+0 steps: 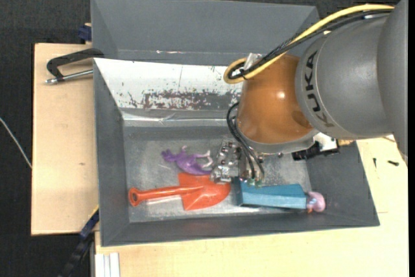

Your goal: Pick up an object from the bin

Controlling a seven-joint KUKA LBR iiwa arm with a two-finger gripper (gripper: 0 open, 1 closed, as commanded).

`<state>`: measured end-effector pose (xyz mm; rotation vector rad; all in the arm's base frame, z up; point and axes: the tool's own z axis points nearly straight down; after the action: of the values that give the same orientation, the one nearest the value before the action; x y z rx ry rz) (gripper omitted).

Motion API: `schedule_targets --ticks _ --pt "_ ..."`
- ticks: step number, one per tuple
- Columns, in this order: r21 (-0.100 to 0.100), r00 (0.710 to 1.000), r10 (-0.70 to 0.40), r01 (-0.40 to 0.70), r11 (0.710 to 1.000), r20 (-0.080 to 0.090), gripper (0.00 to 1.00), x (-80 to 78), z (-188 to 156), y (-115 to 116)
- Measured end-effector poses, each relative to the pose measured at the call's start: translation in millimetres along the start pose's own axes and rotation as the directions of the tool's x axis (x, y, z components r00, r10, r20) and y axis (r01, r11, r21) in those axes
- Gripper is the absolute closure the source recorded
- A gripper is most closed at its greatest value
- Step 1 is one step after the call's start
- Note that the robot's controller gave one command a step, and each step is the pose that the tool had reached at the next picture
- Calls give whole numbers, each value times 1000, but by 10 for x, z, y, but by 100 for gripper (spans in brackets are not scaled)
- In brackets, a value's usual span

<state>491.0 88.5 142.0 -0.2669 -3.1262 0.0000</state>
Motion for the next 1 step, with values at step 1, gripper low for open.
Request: schedule_targets --ticks 1 --pt "-1 1000 3 -3 1000 3 100 -22 -146 2"
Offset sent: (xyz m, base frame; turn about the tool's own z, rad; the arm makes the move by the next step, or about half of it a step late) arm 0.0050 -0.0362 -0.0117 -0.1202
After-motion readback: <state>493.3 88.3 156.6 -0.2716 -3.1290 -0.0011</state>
